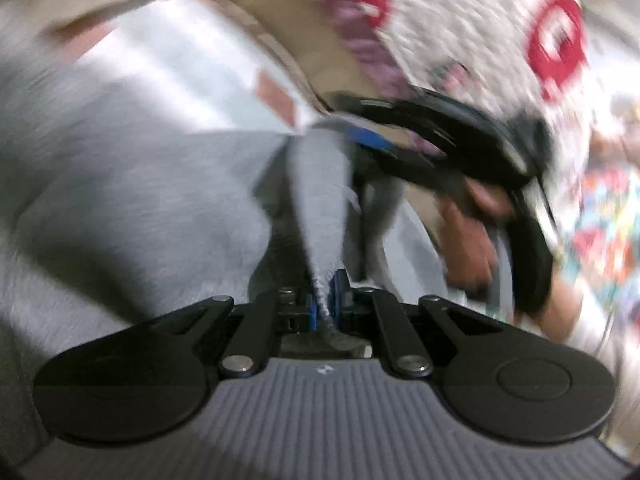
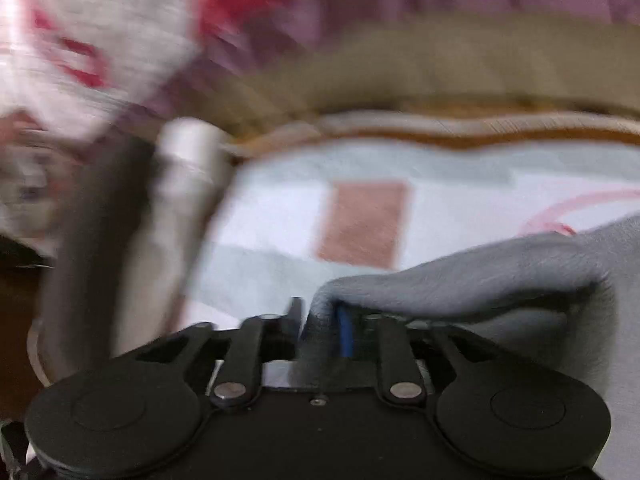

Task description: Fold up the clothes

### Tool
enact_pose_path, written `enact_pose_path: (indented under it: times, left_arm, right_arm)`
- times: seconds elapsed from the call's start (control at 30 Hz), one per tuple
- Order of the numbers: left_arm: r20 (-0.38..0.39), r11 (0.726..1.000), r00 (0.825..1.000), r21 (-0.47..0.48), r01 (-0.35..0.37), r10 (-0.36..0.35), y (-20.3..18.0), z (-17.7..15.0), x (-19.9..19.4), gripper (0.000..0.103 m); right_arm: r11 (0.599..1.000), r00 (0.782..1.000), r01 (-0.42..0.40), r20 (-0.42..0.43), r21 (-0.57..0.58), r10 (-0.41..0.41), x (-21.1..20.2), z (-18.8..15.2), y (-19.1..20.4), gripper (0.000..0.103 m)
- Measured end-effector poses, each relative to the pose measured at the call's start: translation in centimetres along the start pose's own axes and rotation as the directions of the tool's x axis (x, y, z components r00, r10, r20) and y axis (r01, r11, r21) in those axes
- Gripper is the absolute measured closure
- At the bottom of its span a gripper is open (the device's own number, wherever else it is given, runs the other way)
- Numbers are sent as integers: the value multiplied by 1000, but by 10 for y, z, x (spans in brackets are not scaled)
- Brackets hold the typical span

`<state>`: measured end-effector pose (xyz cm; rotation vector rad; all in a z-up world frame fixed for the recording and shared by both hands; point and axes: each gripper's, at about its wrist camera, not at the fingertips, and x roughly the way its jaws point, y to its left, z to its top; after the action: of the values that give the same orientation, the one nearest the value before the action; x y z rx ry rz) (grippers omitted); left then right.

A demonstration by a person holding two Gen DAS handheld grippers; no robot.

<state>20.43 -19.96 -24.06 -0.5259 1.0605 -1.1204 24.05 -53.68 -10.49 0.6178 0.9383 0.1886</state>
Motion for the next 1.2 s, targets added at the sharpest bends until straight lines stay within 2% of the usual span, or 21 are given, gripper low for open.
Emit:
enact_pose_path:
  times: [0.03,0.13,0.2,0.33,0.5,0.6,0.67,0.73,0.77,0.83,0.87,0.9,0.97,1.03,1.1,1.17,1.2]
  left_arm:
    - [8,999,1000,-34,5,-4,4,0,0,97]
    - [31,991,999,-134,20,-16,17,-1,0,97]
    - [46,983,998,-181,39,-31,23,-1,0,97]
    - [73,968,994,-232,95,-80,26,2,4,97]
    - [111,936,982,-303,180,-153,35,4,7,97]
    - [136,910,971,-343,231,-196,40,5,8,97]
    - [153,891,963,-368,265,-223,43,5,9,96]
    - [201,857,943,-400,326,-265,44,3,8,96]
    - [221,865,942,-385,322,-252,40,4,4,96]
    - [259,886,940,-349,304,-221,32,8,-3,96]
    - [279,896,938,-331,294,-205,27,9,-7,96]
    - [299,906,935,-313,284,-190,23,11,-11,96]
    - [309,956,944,-221,191,-117,5,20,-22,92]
    - [322,989,946,-124,76,-33,-14,28,-35,91]
    - [300,999,953,-47,-23,36,-25,30,-58,91]
    - [282,992,954,31,-120,106,-36,32,-82,90]
    - [274,983,951,71,-167,142,-41,33,-94,89]
  right_arm:
    - [998,996,-48,74,-28,50,-12,-12,2,57]
    - [989,984,-124,115,-85,133,-43,-45,5,54]
    - [969,988,-118,77,-217,137,-61,-65,18,55]
    - [892,993,-116,-80,-437,90,-75,-91,48,55]
    - [794,972,-119,-231,-597,-28,-57,-109,69,54]
    - [746,972,-116,-230,-656,-51,-52,-123,72,54]
    - [689,983,-23,-142,-725,-116,-50,-137,72,51]
    - [628,983,66,-56,-775,-172,-48,-151,72,46]
    - [616,981,96,-32,-782,-193,-45,-157,72,46]
    - [601,976,144,11,-787,-219,-41,-164,71,47]
    - [597,974,163,31,-786,-224,-40,-166,72,68]
    - [586,969,198,65,-786,-239,-40,-165,76,94]
    - [565,952,279,145,-776,-270,-40,-163,85,94]
    - [516,924,343,183,-785,-335,-30,-162,92,95]
    - [464,891,402,220,-790,-397,-20,-161,99,95]
    - [489,886,381,159,-785,-436,-13,-159,99,93]
    - [503,895,349,123,-791,-428,-16,-156,101,86]
